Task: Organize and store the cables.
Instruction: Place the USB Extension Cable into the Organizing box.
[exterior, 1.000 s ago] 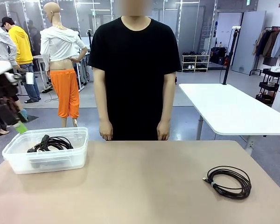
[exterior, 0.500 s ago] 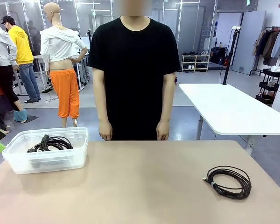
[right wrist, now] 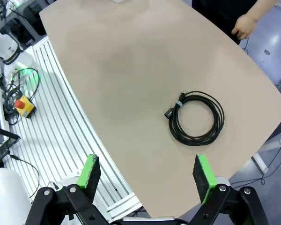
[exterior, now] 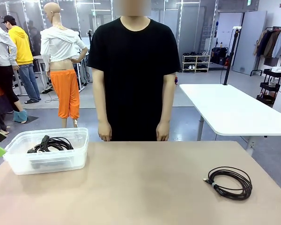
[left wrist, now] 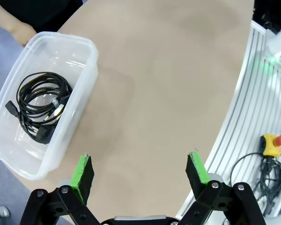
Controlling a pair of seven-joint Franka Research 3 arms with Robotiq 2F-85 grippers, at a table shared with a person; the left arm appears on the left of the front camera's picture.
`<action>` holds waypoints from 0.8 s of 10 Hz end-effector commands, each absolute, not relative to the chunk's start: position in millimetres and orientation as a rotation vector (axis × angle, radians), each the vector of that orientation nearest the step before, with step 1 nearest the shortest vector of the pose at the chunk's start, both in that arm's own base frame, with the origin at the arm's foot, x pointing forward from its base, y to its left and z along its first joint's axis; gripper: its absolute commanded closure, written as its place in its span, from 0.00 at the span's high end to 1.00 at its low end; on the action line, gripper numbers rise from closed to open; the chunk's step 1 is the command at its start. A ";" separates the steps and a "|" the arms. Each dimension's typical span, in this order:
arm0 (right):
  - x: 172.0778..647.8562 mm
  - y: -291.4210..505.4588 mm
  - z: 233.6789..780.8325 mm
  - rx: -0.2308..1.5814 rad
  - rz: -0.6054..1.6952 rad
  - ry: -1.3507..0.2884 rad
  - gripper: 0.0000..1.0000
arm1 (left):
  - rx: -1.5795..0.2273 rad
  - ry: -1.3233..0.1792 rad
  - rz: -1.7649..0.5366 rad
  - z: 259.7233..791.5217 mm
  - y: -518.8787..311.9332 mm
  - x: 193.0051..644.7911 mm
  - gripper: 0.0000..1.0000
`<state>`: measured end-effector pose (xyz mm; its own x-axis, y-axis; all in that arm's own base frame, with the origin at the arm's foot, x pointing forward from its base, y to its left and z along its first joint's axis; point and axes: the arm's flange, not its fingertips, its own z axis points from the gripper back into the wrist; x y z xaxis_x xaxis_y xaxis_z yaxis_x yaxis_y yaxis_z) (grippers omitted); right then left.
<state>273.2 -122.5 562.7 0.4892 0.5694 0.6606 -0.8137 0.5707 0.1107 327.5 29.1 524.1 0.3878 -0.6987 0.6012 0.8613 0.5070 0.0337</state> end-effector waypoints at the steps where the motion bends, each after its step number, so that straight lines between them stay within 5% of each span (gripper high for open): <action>1: 273.9 -121.9 562.4 0.444 0.871 -0.614 1.00 | -0.302 -0.608 -1.020 524.1 29.2 326.8 1.00; 5: 292.8 -57.0 560.5 0.391 0.541 -0.538 1.00 | -0.205 -0.887 -1.182 498.7 88.5 290.3 1.00; 8: 316.7 -19.1 534.4 0.328 0.397 -0.448 1.00 | -0.204 -0.888 -1.183 486.7 88.3 285.1 1.00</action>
